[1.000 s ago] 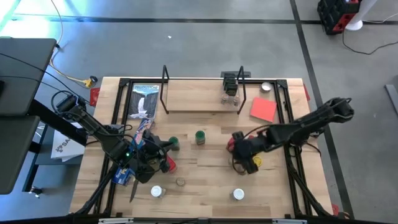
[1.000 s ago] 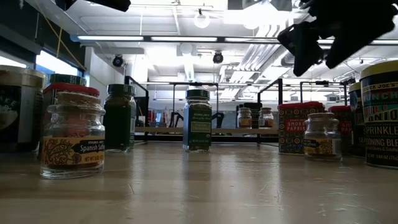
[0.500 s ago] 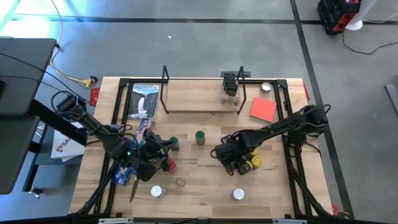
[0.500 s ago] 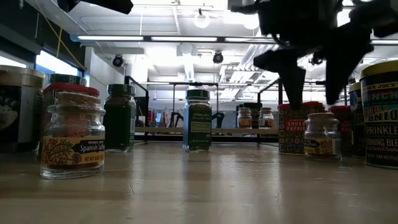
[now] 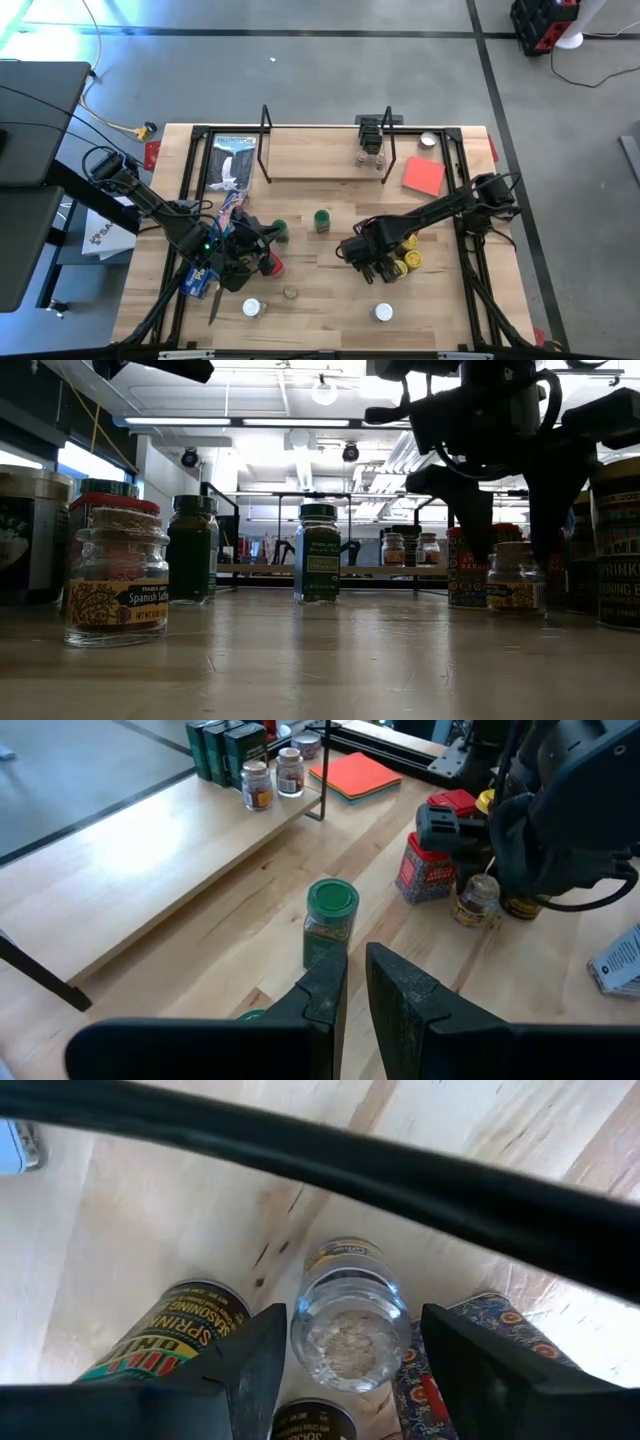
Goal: Shelf spices
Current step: Put the transparent seasoning bottle on the shelf aligned with the transparent seasoning can
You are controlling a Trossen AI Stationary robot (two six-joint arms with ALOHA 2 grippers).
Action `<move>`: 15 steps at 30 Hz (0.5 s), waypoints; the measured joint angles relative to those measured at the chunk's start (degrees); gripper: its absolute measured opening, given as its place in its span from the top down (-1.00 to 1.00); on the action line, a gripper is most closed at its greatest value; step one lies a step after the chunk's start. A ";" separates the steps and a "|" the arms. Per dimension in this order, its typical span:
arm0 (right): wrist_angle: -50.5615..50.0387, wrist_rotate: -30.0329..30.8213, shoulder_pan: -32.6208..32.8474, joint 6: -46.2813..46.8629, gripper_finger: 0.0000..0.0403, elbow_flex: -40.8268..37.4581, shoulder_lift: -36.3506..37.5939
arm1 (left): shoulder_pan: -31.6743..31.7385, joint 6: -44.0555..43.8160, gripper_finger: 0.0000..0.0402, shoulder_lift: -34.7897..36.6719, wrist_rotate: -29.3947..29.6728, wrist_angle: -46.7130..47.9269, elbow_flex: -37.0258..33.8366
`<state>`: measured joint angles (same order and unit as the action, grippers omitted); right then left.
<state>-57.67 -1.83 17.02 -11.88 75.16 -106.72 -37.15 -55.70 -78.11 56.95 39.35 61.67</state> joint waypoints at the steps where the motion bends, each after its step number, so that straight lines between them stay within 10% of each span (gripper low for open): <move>1: 0.06 0.07 -0.12 0.00 -0.08 0.00 0.00 | 0.00 0.00 0.82 0.00 0.00 0.00 0.00; 15: 1.35 -0.24 -0.26 -0.57 0.30 0.99 0.09 | 0.00 -0.09 0.82 0.00 -0.46 0.00 0.00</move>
<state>-56.32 -2.07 16.75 -12.45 76.14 -106.63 -37.15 -55.79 -78.11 56.49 39.35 61.67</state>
